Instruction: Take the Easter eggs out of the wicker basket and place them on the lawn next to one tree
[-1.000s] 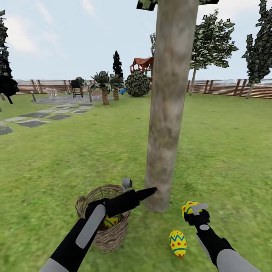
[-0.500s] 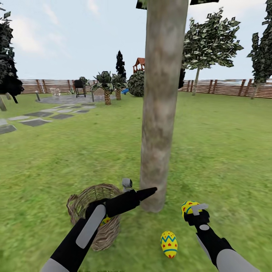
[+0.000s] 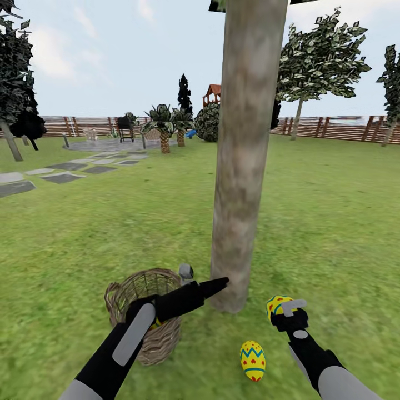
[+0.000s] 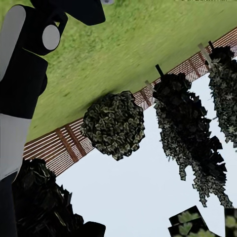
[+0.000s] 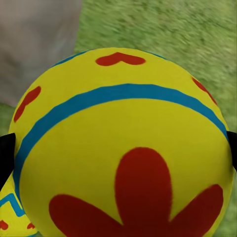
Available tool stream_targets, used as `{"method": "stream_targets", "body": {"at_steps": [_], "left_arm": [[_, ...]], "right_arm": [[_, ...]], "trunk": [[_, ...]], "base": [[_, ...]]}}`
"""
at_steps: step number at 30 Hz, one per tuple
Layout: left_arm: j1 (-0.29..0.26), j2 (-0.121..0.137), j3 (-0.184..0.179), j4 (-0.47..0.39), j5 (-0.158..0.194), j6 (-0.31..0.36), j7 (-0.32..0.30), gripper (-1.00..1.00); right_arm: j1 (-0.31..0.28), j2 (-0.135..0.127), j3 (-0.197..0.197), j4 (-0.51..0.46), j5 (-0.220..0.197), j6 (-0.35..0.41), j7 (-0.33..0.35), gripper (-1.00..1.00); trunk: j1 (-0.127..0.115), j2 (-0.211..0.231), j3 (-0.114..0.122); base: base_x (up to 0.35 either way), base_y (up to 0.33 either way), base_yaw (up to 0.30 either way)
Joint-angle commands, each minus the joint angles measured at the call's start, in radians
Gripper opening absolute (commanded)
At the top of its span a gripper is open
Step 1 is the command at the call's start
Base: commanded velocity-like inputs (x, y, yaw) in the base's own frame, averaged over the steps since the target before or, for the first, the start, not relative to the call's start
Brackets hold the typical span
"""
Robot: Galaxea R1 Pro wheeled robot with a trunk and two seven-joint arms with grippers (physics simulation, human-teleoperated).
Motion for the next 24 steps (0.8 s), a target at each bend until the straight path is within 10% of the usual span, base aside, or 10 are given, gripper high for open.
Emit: {"method": "stream_targets", "body": {"at_steps": [1, 24], "left_arm": [[-0.001, -0.001, -0.001, 0.001, 0.006, 0.006, 0.000, 1.00], [-0.001, -0.005, -0.001, 0.004, 0.002, 0.006, 0.004, 1.00]], "right_arm": [[-0.001, 0.000, -0.007, 0.001, 0.008, -0.005, -0.001, -1.00], [0.004, -0.002, -0.014, 0.088, 0.006, -0.040, -0.017, -1.00]], "trunk": [[0.004, -0.008, -0.004], [0.092, -0.169, -0.076]], "base": [[0.000, 0.000, 0.000], [0.000, 0.000, 0.000]]}}
